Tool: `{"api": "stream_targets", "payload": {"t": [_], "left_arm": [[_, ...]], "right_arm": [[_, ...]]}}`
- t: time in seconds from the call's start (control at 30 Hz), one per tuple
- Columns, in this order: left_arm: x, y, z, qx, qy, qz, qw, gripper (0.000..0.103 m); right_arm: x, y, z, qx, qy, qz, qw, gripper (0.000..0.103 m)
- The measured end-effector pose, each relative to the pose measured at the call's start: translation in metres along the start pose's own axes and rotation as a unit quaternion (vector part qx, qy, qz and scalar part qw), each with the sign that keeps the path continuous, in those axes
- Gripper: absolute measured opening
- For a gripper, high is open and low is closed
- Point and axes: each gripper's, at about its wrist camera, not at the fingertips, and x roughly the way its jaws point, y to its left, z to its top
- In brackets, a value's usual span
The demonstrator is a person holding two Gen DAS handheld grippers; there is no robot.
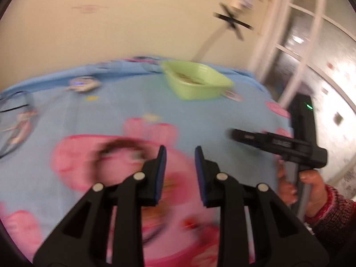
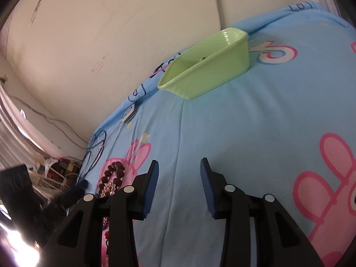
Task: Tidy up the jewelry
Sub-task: 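Move both grippers down to the small charms beside the brown wooden necklace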
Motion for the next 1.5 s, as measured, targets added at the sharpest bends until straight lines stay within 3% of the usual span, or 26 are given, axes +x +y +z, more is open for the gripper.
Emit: {"api": "stream_targets", "payload": {"t": [0.1, 0.23, 0.27, 0.4, 0.6, 0.67, 0.73, 0.77, 0.9, 1.07, 1.33, 1.47, 1.5], "left_arm": [[-0.024, 0.045, -0.010, -0.035, 0.009, 0.054, 0.9979, 0.025], [-0.039, 0.074, -0.030, -0.072, 0.021, 0.081, 0.9939, 0.025], [-0.040, 0.078, -0.037, -0.082, 0.024, 0.080, 0.9932, 0.025], [-0.039, 0.078, -0.051, -0.106, 0.030, 0.051, 0.9926, 0.025], [-0.034, 0.063, -0.051, -0.099, 0.026, 0.025, 0.9944, 0.025], [-0.032, 0.062, -0.052, -0.102, 0.029, 0.023, 0.9941, 0.025], [-0.029, 0.061, -0.053, -0.107, 0.033, 0.022, 0.9934, 0.025], [-0.028, 0.061, -0.054, -0.109, 0.035, 0.021, 0.9932, 0.025], [-0.029, 0.058, -0.056, -0.102, 0.037, 0.016, 0.9939, 0.025], [-0.020, 0.047, -0.053, -0.084, 0.047, 0.004, 0.9954, 0.025], [-0.004, 0.026, -0.042, -0.057, 0.058, -0.012, 0.9966, 0.025], [0.002, 0.017, -0.039, -0.046, 0.063, -0.016, 0.9968, 0.025], [0.002, 0.017, -0.039, -0.045, 0.064, -0.017, 0.9968, 0.025]], "right_arm": [[0.003, 0.012, -0.003, -0.031, 0.008, 0.000, 0.999, 0.014], [0.010, 0.033, -0.010, -0.084, 0.035, 0.017, 0.996, 0.014], [0.013, 0.042, -0.015, -0.099, 0.044, 0.026, 0.994, 0.014], [0.025, 0.069, -0.030, -0.144, 0.082, 0.049, 0.985, 0.033], [0.053, 0.101, -0.032, -0.173, 0.130, 0.061, 0.974, 0.033], [0.068, 0.105, -0.029, -0.154, 0.153, 0.082, 0.973, 0.025], [0.083, 0.108, -0.029, -0.154, 0.176, 0.082, 0.969, 0.005], [0.088, 0.110, -0.030, -0.161, 0.183, 0.083, 0.966, 0.000], [0.070, 0.111, -0.026, -0.198, 0.143, 0.042, 0.969, 0.000], [0.041, 0.067, -0.011, -0.165, 0.114, -0.001, 0.980, 0.000], [0.003, 0.005, -0.001, -0.084, 0.088, -0.020, 0.992, 0.000], [-0.009, -0.011, 0.000, -0.048, 0.065, -0.009, 0.997, 0.000], [-0.013, -0.013, 0.001, -0.042, 0.055, -0.004, 0.998, 0.008]]}}
